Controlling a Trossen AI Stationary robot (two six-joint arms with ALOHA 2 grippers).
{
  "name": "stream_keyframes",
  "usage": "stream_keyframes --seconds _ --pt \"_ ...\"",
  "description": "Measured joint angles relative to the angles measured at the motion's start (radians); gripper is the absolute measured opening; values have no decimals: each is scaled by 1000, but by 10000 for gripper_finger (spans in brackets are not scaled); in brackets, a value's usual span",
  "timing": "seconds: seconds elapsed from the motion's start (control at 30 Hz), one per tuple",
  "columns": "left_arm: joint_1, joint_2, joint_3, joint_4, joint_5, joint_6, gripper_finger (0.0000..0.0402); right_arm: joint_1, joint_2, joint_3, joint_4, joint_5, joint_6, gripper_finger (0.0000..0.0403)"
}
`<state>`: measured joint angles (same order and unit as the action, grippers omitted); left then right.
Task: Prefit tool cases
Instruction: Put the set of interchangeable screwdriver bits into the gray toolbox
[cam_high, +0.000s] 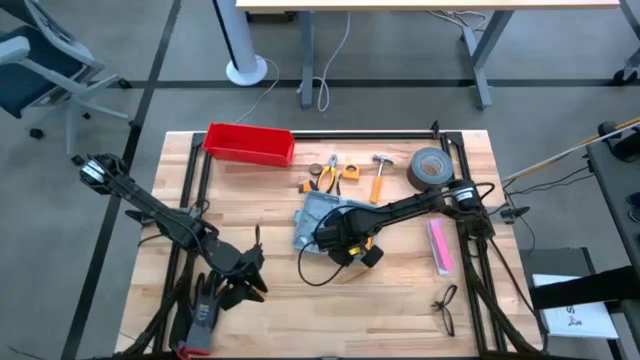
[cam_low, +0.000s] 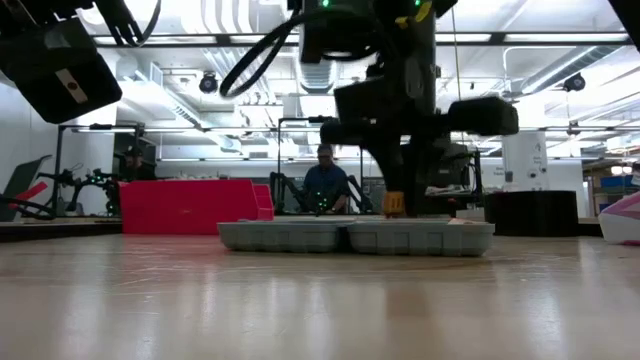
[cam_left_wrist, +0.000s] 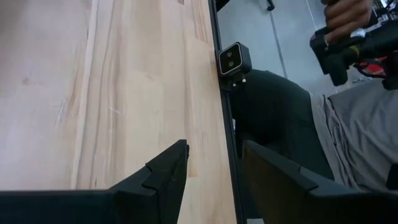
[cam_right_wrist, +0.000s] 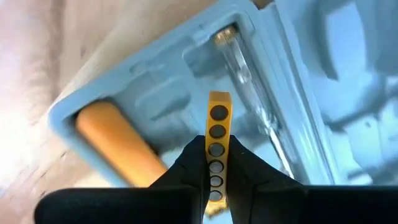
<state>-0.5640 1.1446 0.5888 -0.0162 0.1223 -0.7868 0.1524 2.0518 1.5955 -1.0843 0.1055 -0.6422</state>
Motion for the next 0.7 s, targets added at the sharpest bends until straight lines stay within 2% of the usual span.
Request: stream_keyframes --seconds 0.23,0.47,0.7 --pt "-5 0 0 0 0 1 162 0 -20 -3 -145 -3 42 17" --pt "-6 0 0 0 -7 16 162 47 -17 -26 -38 -9 -54 17" --pt "-6 0 0 0 -9 12 162 48 -15 -82 11 0 -74 17"
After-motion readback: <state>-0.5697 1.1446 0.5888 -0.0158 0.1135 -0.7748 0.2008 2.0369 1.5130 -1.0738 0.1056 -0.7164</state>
